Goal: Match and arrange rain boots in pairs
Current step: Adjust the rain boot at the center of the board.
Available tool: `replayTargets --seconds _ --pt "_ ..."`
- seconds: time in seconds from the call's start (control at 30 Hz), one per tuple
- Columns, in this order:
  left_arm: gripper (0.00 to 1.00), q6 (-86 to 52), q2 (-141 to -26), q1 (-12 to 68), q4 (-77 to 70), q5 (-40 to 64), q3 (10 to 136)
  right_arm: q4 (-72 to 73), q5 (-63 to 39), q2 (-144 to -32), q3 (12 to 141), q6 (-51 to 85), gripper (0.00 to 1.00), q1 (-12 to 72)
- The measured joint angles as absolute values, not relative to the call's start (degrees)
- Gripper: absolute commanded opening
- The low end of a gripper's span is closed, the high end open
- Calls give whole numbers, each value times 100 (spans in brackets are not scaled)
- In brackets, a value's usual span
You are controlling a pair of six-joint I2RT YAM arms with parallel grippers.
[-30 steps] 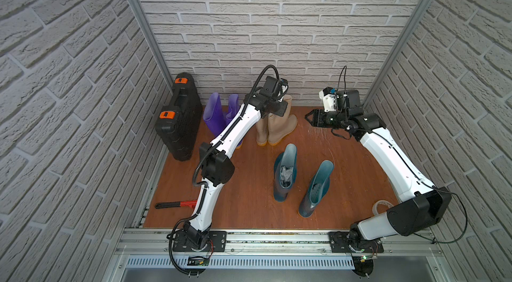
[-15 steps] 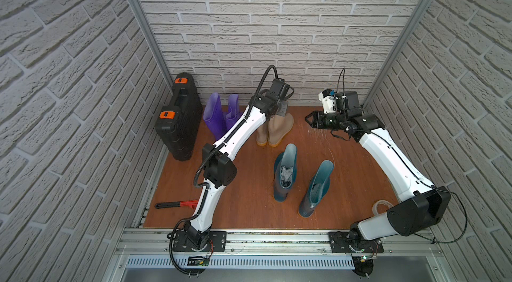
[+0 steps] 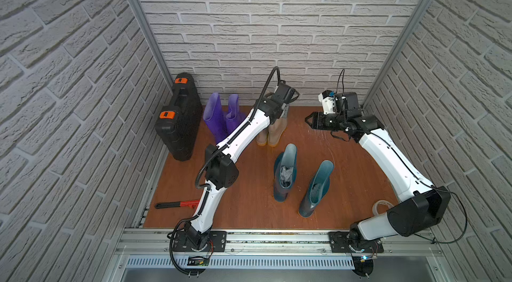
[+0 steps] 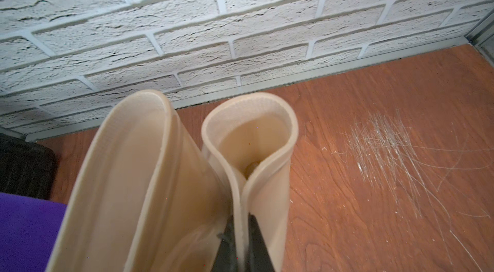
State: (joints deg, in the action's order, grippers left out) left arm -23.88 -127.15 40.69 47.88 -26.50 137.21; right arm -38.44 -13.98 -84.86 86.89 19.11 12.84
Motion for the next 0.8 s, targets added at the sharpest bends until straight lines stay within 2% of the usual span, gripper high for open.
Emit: replayTargets --seconds 0.07,0.27,0.57,0.8 --pt "33 -2427 -12700 4066 4668 -2692 13721 -3848 -1396 -8484 8676 1911 50 1284" --pt "54 -2429 -12543 4071 4508 -2600 13719 -3863 -1328 -8477 8663 1909 51 1284" --pt "60 -2434 -11620 4307 4762 -2318 13511 -3962 -1094 -8276 8438 1896 53 1280" --pt "65 -2689 -10005 5083 5448 -2128 12405 -4007 -963 -7970 8027 1846 65 1238"
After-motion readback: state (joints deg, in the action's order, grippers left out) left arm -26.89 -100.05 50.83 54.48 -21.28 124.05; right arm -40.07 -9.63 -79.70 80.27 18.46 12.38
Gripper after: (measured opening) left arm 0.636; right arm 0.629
